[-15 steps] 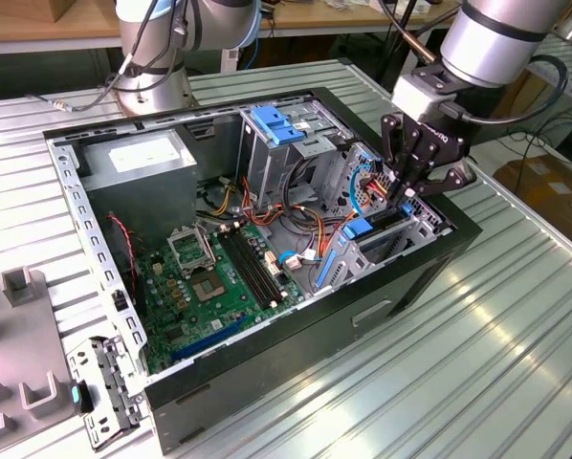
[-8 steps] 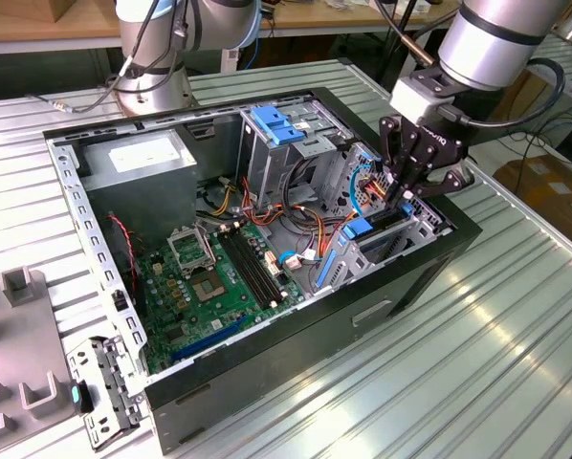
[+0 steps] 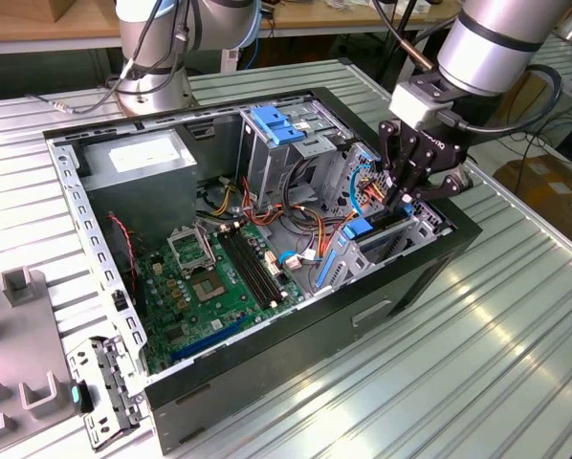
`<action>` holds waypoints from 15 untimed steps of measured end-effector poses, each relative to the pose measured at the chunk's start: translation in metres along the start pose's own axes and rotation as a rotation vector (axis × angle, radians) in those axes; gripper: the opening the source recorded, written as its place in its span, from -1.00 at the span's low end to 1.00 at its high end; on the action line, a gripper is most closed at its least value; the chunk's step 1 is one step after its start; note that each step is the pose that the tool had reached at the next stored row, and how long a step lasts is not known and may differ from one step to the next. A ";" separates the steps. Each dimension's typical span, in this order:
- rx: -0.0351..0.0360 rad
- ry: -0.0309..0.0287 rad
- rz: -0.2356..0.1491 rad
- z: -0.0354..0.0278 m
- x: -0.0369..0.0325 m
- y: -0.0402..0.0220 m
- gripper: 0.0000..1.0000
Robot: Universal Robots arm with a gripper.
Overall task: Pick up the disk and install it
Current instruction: 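Insert the first disk wire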
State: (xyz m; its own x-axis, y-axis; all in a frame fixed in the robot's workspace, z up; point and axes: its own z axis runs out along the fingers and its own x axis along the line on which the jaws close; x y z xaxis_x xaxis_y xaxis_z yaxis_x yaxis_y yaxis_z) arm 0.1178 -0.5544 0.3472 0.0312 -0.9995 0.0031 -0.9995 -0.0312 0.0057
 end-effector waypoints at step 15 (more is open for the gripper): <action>-0.0131 -0.0005 0.022 -0.0007 -0.0010 -0.0019 -0.67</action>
State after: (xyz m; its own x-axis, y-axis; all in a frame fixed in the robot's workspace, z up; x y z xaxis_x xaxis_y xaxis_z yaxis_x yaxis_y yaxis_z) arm 0.1196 -0.5533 0.3480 0.0087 -1.0000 0.0029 -0.9998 -0.0087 0.0187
